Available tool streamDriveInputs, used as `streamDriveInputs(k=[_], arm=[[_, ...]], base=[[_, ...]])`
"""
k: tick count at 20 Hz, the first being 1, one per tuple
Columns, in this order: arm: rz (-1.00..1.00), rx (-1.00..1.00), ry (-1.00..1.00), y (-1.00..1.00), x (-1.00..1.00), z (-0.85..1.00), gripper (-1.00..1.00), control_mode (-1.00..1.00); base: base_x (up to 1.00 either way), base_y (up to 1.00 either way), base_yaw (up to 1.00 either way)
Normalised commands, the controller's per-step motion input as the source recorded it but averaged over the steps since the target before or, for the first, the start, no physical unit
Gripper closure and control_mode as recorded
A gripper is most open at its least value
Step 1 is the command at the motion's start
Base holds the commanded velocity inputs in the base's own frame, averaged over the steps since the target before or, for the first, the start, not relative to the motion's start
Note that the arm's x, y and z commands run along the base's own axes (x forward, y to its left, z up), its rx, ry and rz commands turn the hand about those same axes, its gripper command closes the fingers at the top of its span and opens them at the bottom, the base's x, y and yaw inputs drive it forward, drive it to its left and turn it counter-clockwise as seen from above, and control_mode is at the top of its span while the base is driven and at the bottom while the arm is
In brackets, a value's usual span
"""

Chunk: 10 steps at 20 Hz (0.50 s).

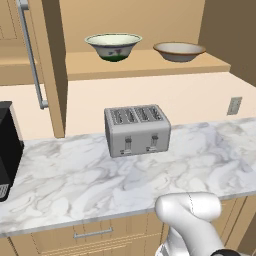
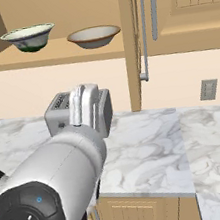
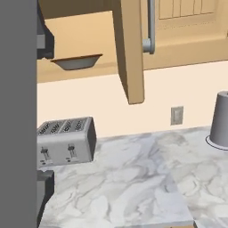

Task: Open the cabinet. Pick the bowls from the counter and place them in the cabinet. Then close the cabinet.

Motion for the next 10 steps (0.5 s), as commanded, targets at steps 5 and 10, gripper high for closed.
streamDriveInputs(k=[5, 10], arm=[[0.01, 0.07, -0.01, -0.22, 0.39, 0.00, -1.00, -1.00], [0.05, 0.12, -0.09, -0.52, 0.14, 0.00, -1.00, -1.00]], base=[[0.00, 0.00, 0.00], [0.00, 0.00, 0.00]])
